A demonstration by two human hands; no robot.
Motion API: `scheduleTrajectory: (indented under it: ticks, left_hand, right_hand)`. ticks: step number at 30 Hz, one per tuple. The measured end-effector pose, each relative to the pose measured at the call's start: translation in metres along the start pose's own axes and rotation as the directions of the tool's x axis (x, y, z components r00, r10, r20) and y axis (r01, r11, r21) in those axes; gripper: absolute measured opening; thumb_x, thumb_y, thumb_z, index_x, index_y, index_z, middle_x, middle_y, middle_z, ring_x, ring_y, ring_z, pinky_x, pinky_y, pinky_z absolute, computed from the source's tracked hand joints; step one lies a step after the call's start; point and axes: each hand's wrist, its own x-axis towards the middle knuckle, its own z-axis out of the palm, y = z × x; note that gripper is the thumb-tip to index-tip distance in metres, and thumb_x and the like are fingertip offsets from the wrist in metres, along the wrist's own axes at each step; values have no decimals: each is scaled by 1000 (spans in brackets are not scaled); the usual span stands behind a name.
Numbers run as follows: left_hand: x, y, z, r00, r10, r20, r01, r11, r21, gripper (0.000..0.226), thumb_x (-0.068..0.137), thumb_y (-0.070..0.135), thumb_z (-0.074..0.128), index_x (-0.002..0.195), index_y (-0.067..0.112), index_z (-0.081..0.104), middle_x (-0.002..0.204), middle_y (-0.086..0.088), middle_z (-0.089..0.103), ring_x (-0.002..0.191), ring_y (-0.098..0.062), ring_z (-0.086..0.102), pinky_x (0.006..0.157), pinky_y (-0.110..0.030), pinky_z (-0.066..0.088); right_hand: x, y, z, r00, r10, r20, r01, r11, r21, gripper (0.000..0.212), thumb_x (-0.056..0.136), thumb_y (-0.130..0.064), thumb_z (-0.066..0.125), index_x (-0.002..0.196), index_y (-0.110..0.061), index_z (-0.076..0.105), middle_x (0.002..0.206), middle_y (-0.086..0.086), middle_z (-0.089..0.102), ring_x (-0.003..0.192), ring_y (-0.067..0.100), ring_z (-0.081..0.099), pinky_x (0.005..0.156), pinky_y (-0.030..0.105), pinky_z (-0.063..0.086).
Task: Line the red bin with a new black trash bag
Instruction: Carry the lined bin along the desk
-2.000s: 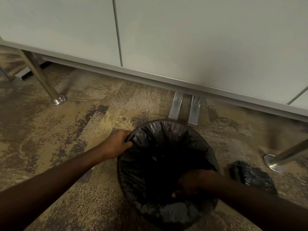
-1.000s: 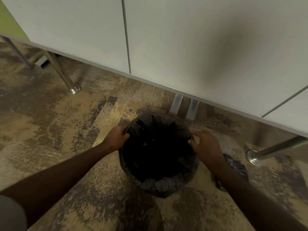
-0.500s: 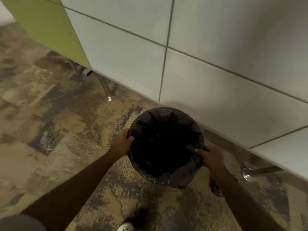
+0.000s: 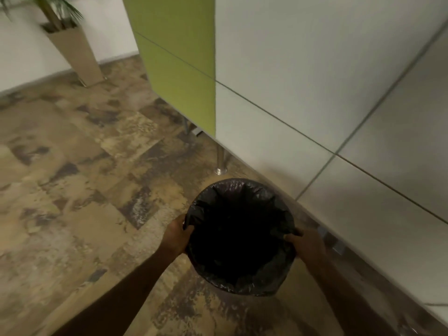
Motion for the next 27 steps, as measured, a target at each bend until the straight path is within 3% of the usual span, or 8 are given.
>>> scheduleTrajectory:
  ticks: [5,9,12,15,17,19,24,27]
  left_hand:
    - [46,-8,-70,1000,-19,-19,18,999,-33,31,95,14,53,124,7,62,111,-20,72,98,-38,71,81,-58,60]
    - [92,-13,-106,999,-27,-41,25,998,-61,33,96,13,52,128,5,59,116,-21,70,101,-39,70,84,-58,59]
    - [128,-17,-122,997,-44,-59,39,995,-89,34,97,12,51,129,4,58,117,-22,69,103,-41,69,85,-59,58]
    - [170,-16,-130,996,-56,-71,49,994,-97,31,96,10,50,125,3,60,113,-22,70,99,-40,70,81,-58,60]
    - [202,-13,-132,995,-67,-73,59,992,-110,30,96,10,49,123,5,61,111,-20,71,95,-40,71,77,-55,62]
    - [238,-14,-131,995,-81,-64,74,992,-100,30,97,12,49,124,7,60,112,-17,71,95,-39,72,77,-54,62]
    - [332,-25,-132,993,-115,-32,112,989,-98,34,98,10,51,131,6,59,124,-18,68,110,-36,67,95,-55,56]
    - [392,-36,-131,989,-136,-55,130,986,-100,36,98,9,52,133,7,58,125,-18,68,100,-28,67,87,-41,57]
  right_hand:
    - [25,-73,49,998,-60,6,60,997,-39,19,84,-9,71,65,-6,71,50,-1,65,48,13,62,39,12,37]
    - [59,-122,81,999,-52,18,53,996,-70,22,85,-14,70,70,2,70,71,29,68,60,34,62,54,28,40]
    - [90,-152,102,998,-46,45,50,995,-88,24,85,-11,69,78,12,68,78,38,64,59,28,56,58,31,41]
    - [130,-176,120,998,-59,23,61,990,-128,28,84,-12,71,69,11,64,65,34,56,52,22,49,46,26,32]
    - [159,-189,130,998,-57,38,61,990,-123,33,86,-11,70,59,-1,53,52,15,45,45,18,42,40,21,29]
    - [190,-199,142,997,-62,46,68,989,-131,36,86,-11,68,59,-5,45,52,9,38,44,18,36,42,23,26]
    - [269,-222,180,996,-36,83,44,994,-101,31,84,-9,70,61,4,53,62,29,45,56,30,51,58,30,30]
    - [325,-228,212,994,-31,102,40,995,-86,34,82,-11,72,62,-4,47,62,18,43,59,23,47,57,31,27]
